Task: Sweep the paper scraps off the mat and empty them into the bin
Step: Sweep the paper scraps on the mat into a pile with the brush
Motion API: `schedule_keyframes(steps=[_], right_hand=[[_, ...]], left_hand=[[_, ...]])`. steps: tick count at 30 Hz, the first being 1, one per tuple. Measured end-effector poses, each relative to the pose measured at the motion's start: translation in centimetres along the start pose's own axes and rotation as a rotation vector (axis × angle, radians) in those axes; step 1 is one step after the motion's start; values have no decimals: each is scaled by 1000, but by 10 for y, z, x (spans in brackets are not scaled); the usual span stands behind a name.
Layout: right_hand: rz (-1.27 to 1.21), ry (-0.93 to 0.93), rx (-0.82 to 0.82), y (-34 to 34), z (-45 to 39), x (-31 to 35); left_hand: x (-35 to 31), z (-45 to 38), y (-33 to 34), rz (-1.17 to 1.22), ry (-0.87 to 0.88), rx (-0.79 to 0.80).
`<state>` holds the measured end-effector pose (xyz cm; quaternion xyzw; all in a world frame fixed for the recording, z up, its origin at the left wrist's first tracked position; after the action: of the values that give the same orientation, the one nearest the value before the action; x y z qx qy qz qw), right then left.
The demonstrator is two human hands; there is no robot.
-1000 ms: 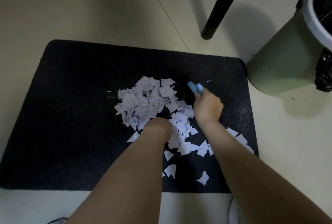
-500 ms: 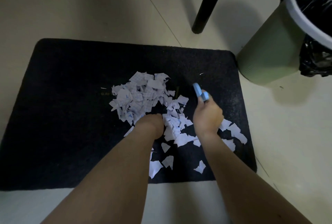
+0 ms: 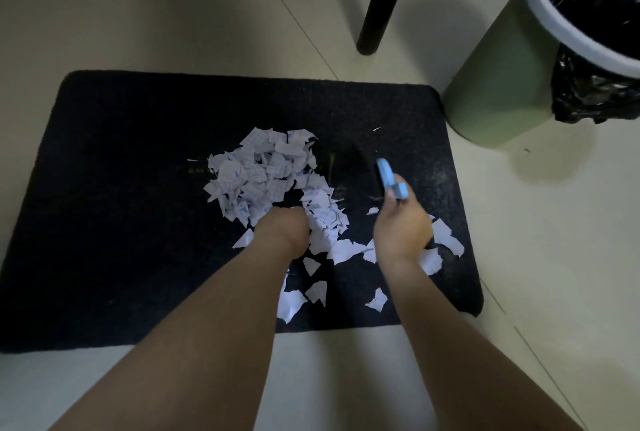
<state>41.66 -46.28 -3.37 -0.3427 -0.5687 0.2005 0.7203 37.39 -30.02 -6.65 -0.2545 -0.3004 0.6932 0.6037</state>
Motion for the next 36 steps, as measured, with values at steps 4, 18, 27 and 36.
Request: schedule_keyframes(steps=[4,18,27,36], right_hand=[[97,65,35,7,10,-12],[-324,-135,111,18,45,47],[-267,-9,74,-6,29,17],[-122,87,-15,-23,15,-22]], left_hand=[[-6,2,11,-67,25,78],[-7,-4,17,-86,36,223],[-11,-3,11,-117,66,287],[-31,7,-3,-110,-67,28]])
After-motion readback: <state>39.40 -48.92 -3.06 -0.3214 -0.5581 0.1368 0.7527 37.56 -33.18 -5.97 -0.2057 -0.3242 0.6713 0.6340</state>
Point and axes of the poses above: each hand's wrist, its own z-axis away from the middle knuckle, its own y-axis out of the palm, x = y × z, the point moved 3 cm from there along -z, towards the middle knuckle, and after that the axes turned 9 degrees about -z, right-handed, at the moved point
